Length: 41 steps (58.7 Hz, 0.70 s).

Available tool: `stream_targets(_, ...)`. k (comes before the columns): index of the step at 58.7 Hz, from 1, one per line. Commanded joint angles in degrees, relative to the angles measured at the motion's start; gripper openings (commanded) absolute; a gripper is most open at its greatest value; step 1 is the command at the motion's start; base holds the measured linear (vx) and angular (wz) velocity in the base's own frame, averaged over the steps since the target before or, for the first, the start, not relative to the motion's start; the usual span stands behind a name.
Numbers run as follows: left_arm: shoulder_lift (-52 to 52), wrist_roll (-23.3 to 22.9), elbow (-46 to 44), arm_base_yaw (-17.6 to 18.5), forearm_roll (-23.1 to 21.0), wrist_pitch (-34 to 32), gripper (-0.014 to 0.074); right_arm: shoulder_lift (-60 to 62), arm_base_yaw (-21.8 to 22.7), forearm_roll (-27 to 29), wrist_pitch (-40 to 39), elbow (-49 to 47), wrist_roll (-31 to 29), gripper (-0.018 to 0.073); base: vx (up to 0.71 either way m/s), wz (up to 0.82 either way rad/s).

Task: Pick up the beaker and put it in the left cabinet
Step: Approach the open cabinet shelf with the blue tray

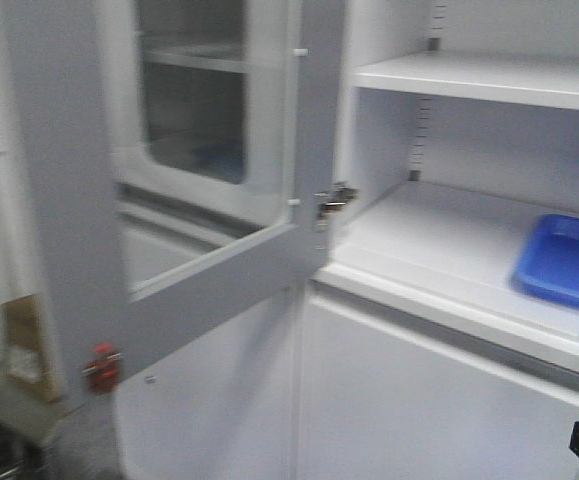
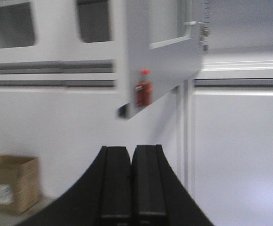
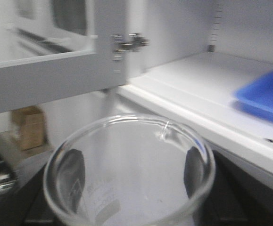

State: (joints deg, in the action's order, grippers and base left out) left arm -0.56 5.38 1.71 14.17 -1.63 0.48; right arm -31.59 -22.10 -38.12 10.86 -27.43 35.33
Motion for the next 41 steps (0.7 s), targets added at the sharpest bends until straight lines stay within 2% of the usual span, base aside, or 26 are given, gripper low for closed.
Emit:
stream_targets(1,-1.11,-0.10,1.00,0.32,-0.47,-4.90,0.0001,-0.02,-0.01,-1.10,-4.02,-1.80,-0.30,-0.0006,0.23,-0.82)
stream_targets(22,-1.11,-0.10,1.00,0.32,-0.47,-4.90,0.0001,-0.02,-0.01,-1.10,-4.02,-1.80,-0.30,-0.0006,0.17,-0.66)
stream_targets(41,-1.11,-0.10,1.00,0.32,-0.47,-4.90,0.0001,-0.02,-0.01,-1.10,-4.02,-1.80,-0.30,-0.0006,0.12,-0.33)
